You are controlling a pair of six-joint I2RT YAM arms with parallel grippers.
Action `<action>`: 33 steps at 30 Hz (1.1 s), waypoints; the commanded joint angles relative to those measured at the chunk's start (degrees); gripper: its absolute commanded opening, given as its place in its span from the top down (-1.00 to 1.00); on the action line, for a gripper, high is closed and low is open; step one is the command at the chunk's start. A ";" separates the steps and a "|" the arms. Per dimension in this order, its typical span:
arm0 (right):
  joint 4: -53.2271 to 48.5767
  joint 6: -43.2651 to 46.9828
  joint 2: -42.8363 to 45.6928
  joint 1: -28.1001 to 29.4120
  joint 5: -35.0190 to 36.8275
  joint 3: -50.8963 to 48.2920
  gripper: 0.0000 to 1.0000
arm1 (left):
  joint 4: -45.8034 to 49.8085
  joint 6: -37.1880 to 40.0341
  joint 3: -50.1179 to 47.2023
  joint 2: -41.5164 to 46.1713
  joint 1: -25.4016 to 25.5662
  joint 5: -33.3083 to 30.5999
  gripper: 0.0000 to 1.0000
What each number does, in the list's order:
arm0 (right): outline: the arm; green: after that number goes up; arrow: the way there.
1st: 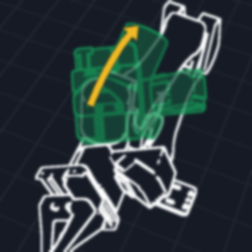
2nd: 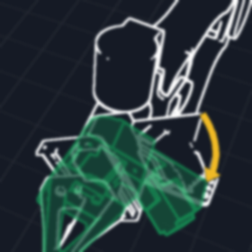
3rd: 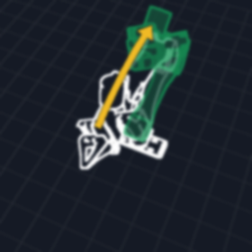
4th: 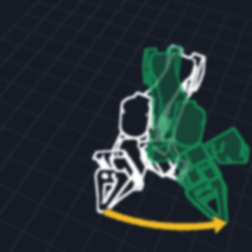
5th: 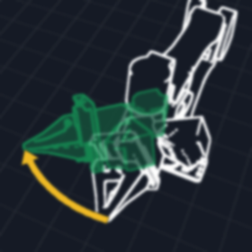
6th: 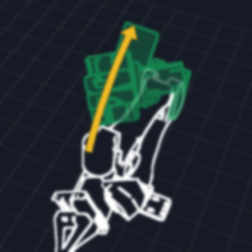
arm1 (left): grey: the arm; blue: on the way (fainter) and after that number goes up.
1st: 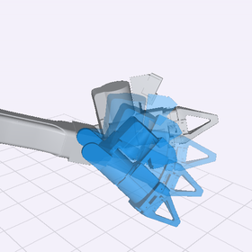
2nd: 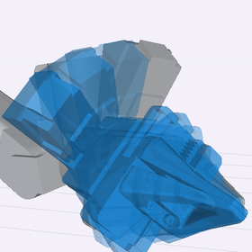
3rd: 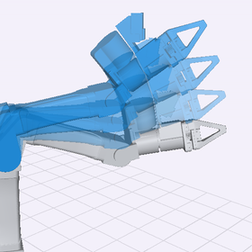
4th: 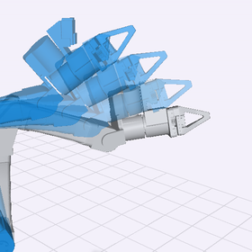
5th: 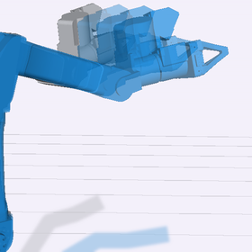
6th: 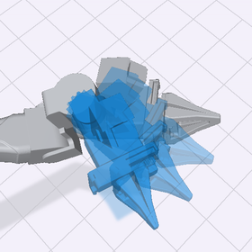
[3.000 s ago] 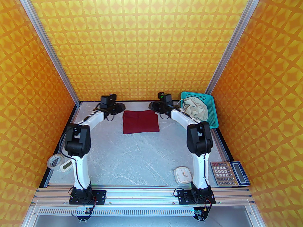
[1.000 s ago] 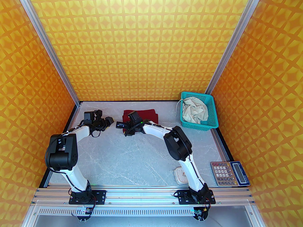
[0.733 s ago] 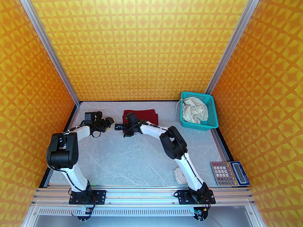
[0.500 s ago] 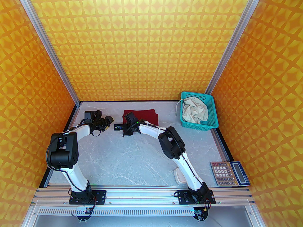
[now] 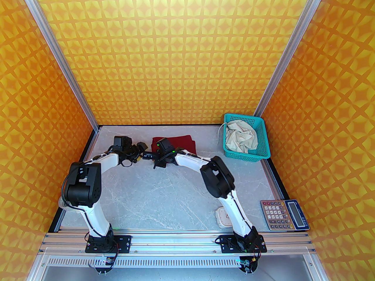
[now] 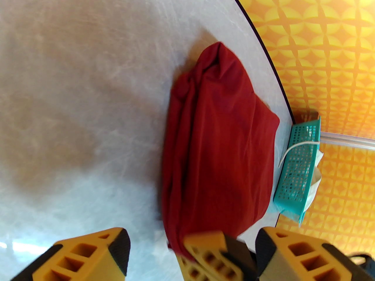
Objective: Fold and stack the mixed laundry pile
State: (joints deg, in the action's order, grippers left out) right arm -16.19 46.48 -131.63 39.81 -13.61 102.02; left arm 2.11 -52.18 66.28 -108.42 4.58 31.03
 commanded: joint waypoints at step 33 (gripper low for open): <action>16.75 -8.07 10.70 -1.93 -4.62 -11.74 0.96 | -4.40 -19.47 19.28 -21.02 8.89 -6.10 0.72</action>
State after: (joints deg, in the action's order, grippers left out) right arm -2.94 40.80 -124.73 38.06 -18.41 91.46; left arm -3.99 -72.66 83.79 -127.96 13.15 26.06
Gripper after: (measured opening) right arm 0.052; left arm 0.209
